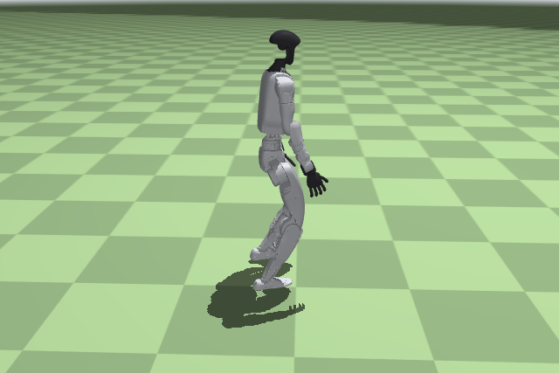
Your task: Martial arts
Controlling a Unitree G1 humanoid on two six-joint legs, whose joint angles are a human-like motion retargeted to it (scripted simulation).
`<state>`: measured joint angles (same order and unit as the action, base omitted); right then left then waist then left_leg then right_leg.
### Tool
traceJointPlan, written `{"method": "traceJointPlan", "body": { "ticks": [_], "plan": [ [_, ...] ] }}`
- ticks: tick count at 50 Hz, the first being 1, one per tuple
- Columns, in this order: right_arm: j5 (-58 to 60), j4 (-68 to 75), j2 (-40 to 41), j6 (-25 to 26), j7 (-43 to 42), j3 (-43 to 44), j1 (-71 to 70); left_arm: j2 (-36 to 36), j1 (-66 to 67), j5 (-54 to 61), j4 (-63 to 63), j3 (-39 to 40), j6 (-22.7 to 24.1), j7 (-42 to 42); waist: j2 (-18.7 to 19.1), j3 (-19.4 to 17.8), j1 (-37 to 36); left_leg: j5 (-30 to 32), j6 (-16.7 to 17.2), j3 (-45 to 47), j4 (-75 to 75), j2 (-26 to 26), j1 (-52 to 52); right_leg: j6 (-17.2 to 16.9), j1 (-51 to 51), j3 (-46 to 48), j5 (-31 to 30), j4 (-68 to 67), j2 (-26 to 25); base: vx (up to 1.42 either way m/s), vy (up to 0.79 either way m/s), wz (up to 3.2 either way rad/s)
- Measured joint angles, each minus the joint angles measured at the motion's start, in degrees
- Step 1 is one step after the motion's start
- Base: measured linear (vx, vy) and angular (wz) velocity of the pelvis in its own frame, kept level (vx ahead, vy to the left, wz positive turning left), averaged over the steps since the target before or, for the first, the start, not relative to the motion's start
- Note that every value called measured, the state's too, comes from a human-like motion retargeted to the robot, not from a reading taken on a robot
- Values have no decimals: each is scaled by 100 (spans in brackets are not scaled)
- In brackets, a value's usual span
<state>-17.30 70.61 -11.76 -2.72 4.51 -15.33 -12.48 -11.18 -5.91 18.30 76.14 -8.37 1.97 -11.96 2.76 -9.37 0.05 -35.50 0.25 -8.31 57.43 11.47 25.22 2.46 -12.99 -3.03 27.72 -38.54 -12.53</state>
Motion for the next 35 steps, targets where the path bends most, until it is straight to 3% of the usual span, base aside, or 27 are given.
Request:
{"method": "traceJointPlan", "body": {
  "ticks": [4, 7, 18, 28, 35],
  "plan": [
    [1, 175, 110, 82, 157, -157, -45, -53, 96, -107, 13, -110, -21, 13, -233, 95, 50, 200, 129, -517, -592, -545, -220, -75, -252, -650, 320, -555, 49, 27, 22, -147],
    [37, 340, 140, 110, 167, -203, -121, -77, 83, -196, 57, -250, -21, 27, -350, 147, 193, 137, 42, -221, -897, -680, -441, -168, -448, -844, 397, -859, 242, 21, 29, -126],
    [159, 605, 179, -44, -127, -452, -68, -150, -64, -849, 52, -732, 202, 477, -475, 345, 517, 157, -303, 891, -1615, -1086, -546, -246, -1320, -43, 50, -1186, 1462, 8, 26, -62],
    [90, 422, 297, -234, -335, -836, -26, -171, -261, -984, -244, -1055, 408, 658, -526, 333, -70, 111, -374, 656, -1202, -1304, -117, -203, -1462, 431, 41, -1118, 1718, -1, 7, 38],
    [18, 110, 272, -241, -111, -1092, -51, -370, -335, -641, -966, -1155, 569, 531, -634, 242, -853, 317, -224, 9, -1173, -1604, 77, 21, -1278, 1039, 186, -1015, 1926, -2, -9, 119]
  ]
}}
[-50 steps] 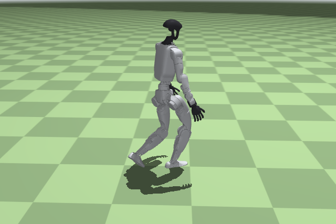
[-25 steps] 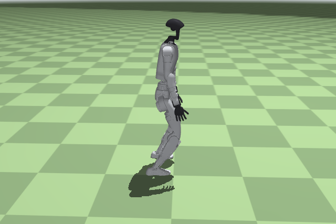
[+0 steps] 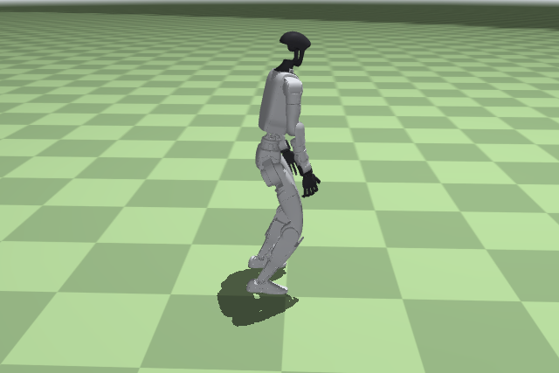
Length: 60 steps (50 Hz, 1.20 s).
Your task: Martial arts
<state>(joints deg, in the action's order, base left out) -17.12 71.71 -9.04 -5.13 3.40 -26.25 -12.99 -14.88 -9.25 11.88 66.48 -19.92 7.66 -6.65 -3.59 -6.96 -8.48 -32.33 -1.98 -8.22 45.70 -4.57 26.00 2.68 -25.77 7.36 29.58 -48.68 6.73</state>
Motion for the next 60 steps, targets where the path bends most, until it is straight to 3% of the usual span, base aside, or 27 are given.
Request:
{"method": "traceJointPlan", "body": {
  "ticks": [5, 10, 13, 18, 25, 29, 32, 40, 50, 53, 55, 60],
  "plan": [
    [173, -221, -179, 58, 316, -47, 1, -20, -36, 161, -459, 0, 9, -317, 45, 39, -393, 461, 239, -300, -486, -87, -19, 227, 295, 851, -2, 308, 202, -4, -15, 196],
    [576, -382, -281, 46, 446, -68, 229, 163, 33, -84, -377, -184, -74, -754, 181, 202, -500, 433, 110, 1077, -342, 412, -150, 284, 476, 1960, 19, 267, 575, -7, -10, 279],
    [887, -527, -366, 25, 521, -55, 431, 281, 48, -363, -201, -346, -157, -1088, 340, 451, -448, 534, 152, 2051, -535, 842, -492, 273, 657, 2776, -234, 496, 693, -9, -5, 323],
    [1287, -746, -404, -4, 705, -29, 776, 425, 19, -940, 155, -651, -316, -1567, 520, 774, -254, 729, 301, 3038, -943, 1065, -957, 240, 807, 3456, -437, 238, 1002, -10, 7, 373],
    [1548, -1076, -456, -21, 952, 128, 1291, 594, -126, -1542, 661, -1017, -507, -2063, 356, 916, -52, 1419, 542, 2200, -1587, 239, -1192, 97, 391, 2317, -662, -913, 1408, 4, 16, 431],
    [1607, -1400, -505, -19, 908, 223, 1604, 648, -145, -1717, 808, -1122, -498, -2196, 62, 1080, 132, 2102, 571, 1579, -2162, -401, -1329, -179, -12, 1258, -809, -1092, 1378, 14, 11, 478],
    [1653, -1577, -492, -35, 779, 302, 1765, 632, -95, -1795, 805, -1184, -439, -2186, -41, 1136, 191, 2145, 483, 1350, -1912, -581, -1233, -377, -78, 634, -830, -976, 1134, 16, 3, 440],
    [1808, -1458, -369, -1, 511, 402, 1743, 401, 98, -1605, 697, -922, -247, -1937, -53, 1155, 123, 1936, 375, 794, -1730, -621, -1282, -465, 253, -17, -1016, -564, 498, 16, -6, 350],
    [1639, -855, -106, -71, 313, 266, 1394, 73, 683, -1209, 1099, -432, -167, -1671, -84, 1171, 641, 1918, 80, 1341, -2034, -330, -1565, -588, 421, -564, -1236, 21, -136, -1, -7, 288],
    [1670, -771, -74, -87, 247, 255, 1283, 48, 907, -1155, 1226, -370, -170, -1600, -174, 1101, 801, 1598, -43, 1541, -1811, -370, -1573, -592, 379, -759, -970, -94, -138, -14, -3, 194],
    [1696, -593, -35, -123, 225, 223, 1014, -20, 948, -1109, 1308, -217, -150, -1566, -87, 1176, 934, 1684, -65, 1519, -2533, -295, -1847, -558, 425, -779, -959, 291, -295, -8, -2, 147],
    [1801, -453, 17, -160, 112, 244, 864, -44, 1171, -1022, 1352, -92, -101, -1476, -257, 1059, 1096, 1402, -89, 1595, -2569, -447, -1890, -530, 358, -881, -569, 51, -138, -14, -2, 109]
  ]
}}
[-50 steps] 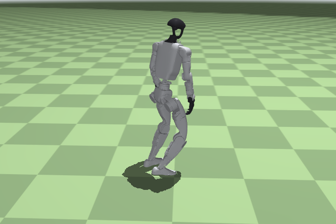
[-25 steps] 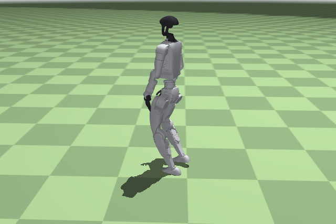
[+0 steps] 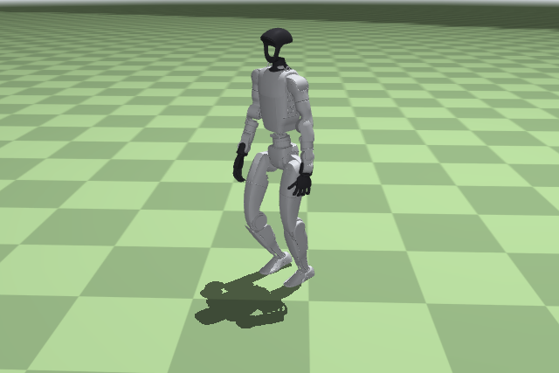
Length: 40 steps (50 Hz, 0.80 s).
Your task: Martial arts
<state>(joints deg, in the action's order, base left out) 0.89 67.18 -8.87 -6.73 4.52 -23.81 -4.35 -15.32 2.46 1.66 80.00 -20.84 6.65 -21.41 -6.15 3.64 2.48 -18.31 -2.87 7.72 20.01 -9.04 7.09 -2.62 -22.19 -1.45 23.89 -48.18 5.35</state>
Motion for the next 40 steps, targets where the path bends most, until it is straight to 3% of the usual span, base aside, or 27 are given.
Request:
{"method": "traceJointPlan", "body": {
  "ticks": [16, 25, 32, 40],
  "plan": [
    [134, 3, 175, -245, -299, -45, -77, -81, 179, 751, -1204, 14, 254, 158, -186, 95, -117, 494, 137, -50, -1384, -135, -528, 22, 179, 160, 365, 473, 194, -2, -6, 35],
    [153, -146, 238, -314, -168, -195, 122, -392, 286, 1412, -3796, -336, 480, -366, -181, 103, -519, 515, 165, 23, -1646, -42, -774, -4, 475, 289, 443, 886, 132, 3, -6, -7],
    [196, -237, 238, -218, 148, -216, 274, -801, 469, 2026, -6021, -591, 296, -1110, -188, 76, -821, 451, 142, 36, -1693, 28, -968, -56, 727, 318, 435, 1122, 55, 0, 0, 0],
    [243, -271, 215, -117, 392, -234, 342, -1175, 605, 2348, -6959, -793, -23, -1622, -222, 5, -1010, 400, 124, 76, -1736, 79, -1193, -108, 976, 321, 418, 1281, -7, 0, 0, 0]
  ]
}}
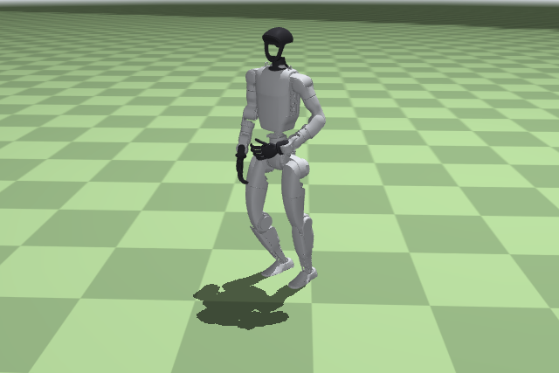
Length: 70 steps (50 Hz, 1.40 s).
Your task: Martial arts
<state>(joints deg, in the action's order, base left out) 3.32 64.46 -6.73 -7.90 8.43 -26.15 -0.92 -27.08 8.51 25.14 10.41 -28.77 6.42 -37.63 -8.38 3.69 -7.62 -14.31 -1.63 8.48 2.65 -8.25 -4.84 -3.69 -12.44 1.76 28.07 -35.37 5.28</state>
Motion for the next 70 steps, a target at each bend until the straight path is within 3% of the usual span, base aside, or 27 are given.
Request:
{"method": "traceJointPlan", "body": {
  "ticks": [18, 33, 40, 55, 70],
  "plan": [
    [-102, -131, -50, -115, 23, -263, -93, 136, -54, 148, 61, -185, 15, 233, -53, -58, 142, -41, -36, 287, -159, -26, -316, -39, 158, -129, 61, 17, -30, 0, 0, 0],
    [-440, 21, -308, -205, -297, -116, -399, 1003, -548, -933, 4244, 111, 134, 1409, 114, -45, 839, -180, -107, 626, -52, -167, -342, -77, 15, -314, 196, -303, 73, 0, 0, 0],
    [-727, 155, -376, -178, -328, 137, -360, 1243, -600, -1295, 5376, 349, 201, 1659, 201, -85, 1141, -377, -184, 755, 268, -225, -247, -77, -65, -412, 267, -525, 143, 0, 0, 0],
    [-1048, 117, -564, -143, -412, 410, -511, 1424, -527, -1710, 5596, 412, 303, 1903, 295, -150, 1542, -612, -329, 929, 541, -420, -174, -104, -354, -646, 437, -1078, 285, -1, 1, -4],
    [-933, 163, -637, -68, -249, 326, -835, 1501, -604, -2140, 5730, 188, 327, 1972, 176, -123, 1751, -96, -354, 1175, -509, -845, -529, -342, -959, -823, 381, -1763, 483, -3, 4, -24]
  ]
}}
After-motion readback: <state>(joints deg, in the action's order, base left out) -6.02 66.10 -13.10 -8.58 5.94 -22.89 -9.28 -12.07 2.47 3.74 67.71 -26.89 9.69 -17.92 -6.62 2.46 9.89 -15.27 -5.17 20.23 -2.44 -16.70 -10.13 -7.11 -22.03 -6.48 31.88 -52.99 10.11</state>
